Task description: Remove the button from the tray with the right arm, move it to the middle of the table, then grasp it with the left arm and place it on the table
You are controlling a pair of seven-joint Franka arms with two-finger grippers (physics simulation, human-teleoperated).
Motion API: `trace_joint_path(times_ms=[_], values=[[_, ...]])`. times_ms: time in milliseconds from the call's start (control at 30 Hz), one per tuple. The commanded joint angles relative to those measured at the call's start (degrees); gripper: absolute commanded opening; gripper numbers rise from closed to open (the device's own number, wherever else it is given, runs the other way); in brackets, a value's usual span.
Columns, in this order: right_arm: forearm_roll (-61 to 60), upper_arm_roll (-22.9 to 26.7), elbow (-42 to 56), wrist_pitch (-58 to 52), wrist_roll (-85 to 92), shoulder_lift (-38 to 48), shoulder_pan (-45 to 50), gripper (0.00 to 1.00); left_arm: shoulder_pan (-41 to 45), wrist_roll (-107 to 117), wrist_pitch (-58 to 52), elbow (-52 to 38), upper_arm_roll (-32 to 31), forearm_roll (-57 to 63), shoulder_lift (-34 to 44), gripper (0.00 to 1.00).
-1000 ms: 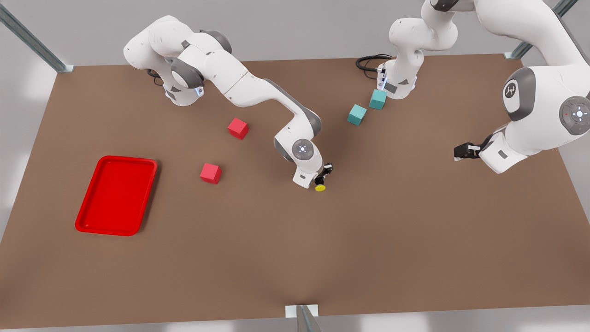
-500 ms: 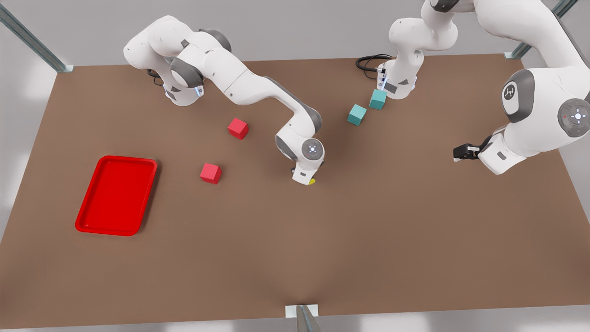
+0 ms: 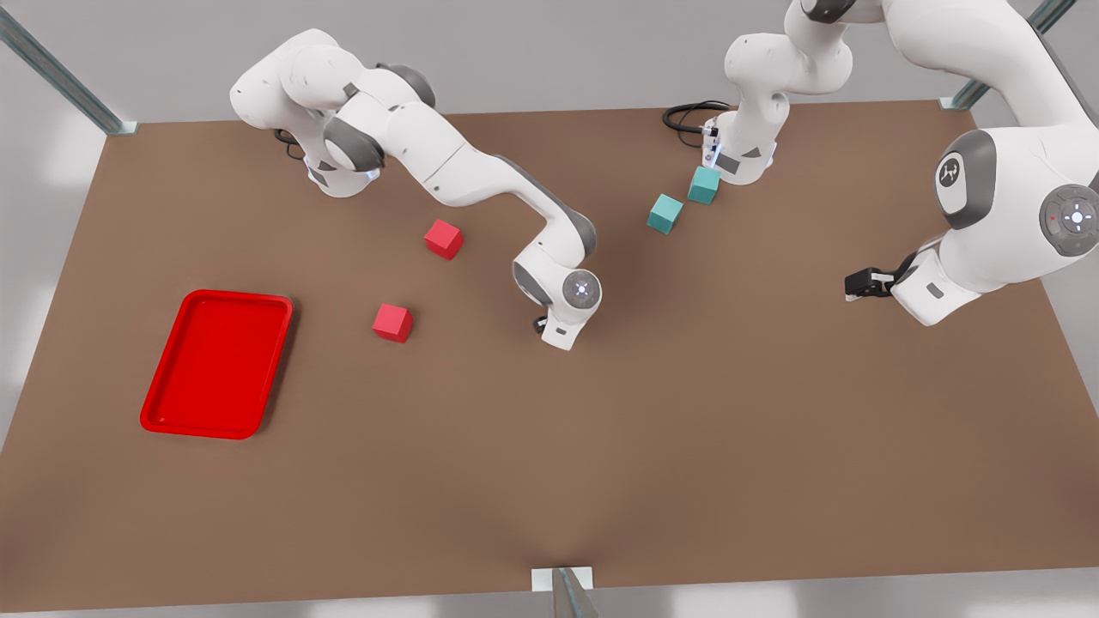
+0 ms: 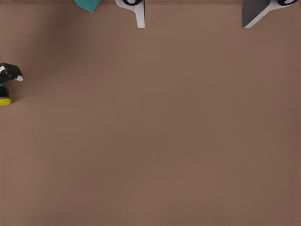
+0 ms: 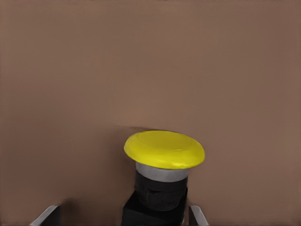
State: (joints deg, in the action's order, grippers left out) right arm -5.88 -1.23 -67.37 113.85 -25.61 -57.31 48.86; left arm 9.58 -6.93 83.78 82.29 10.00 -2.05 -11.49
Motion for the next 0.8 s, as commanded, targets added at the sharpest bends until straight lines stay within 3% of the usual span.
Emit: trace_joint_path(times_ms=[0,67,133,233,300,367,400,467,500,633,767], values=[[-0.54,0.00,1.45,-3.11,0.47,0.26,-0.25,1.00,0.00,-0.01,-0.02,-0.03,0.02,0.03,0.06,1.00],[-1.94,0.00,2.16,-6.62,0.74,1.76,-2.01,1.00,0.00,-0.01,-0.02,-0.03,0.02,0.03,0.06,1.00],[-3.08,-0.17,10.42,-17.70,2.14,3.16,-6.40,1.00,0.00,-0.01,-0.02,-0.03,0.02,0.03,0.06,1.00],[-6.16,0.00,15.95,-32.37,11.02,7.73,-23.09,1.00,0.09,0.07,0.07,-0.03,0.02,0.03,-0.02,1.00],[-3.35,0.53,16.57,-42.14,11.20,15.64,-33.91,1.00,0.17,0.16,-0.28,0.06,0.02,0.12,-0.02,1.00],[1.30,0.53,17.63,-41.34,12.78,16.70,-43.05,1.00,1.31,0.86,-1.25,0.06,-0.07,0.12,-0.38,1.00],[7.89,0.44,17.89,-41.26,12.69,17.14,-41.13,1.00,4.47,7.79,-1.51,-0.03,-0.15,0.12,-0.29,1.00],[9.92,0.27,17.89,-41.17,13.39,18.28,-39.89,1.00,14.92,29.74,-3.01,-0.03,-0.24,-0.49,-0.38,1.00],[9.84,0.18,17.89,-41.43,13.13,18.46,-39.98,1.00,19.93,44.50,-2.66,-0.20,-0.24,-8.13,-0.81,1.00],[9.49,0.00,16.84,-42.40,13.39,23.47,-40.06,1.00,41.65,90.40,18.16,-0.38,-0.33,-11.84,-15.65,1.00],[9.22,0.00,16.66,-42.49,13.22,23.56,-40.51,1.00,46.31,106.24,29.77,-0.20,-0.33,-11.57,-25.51,1.00]])
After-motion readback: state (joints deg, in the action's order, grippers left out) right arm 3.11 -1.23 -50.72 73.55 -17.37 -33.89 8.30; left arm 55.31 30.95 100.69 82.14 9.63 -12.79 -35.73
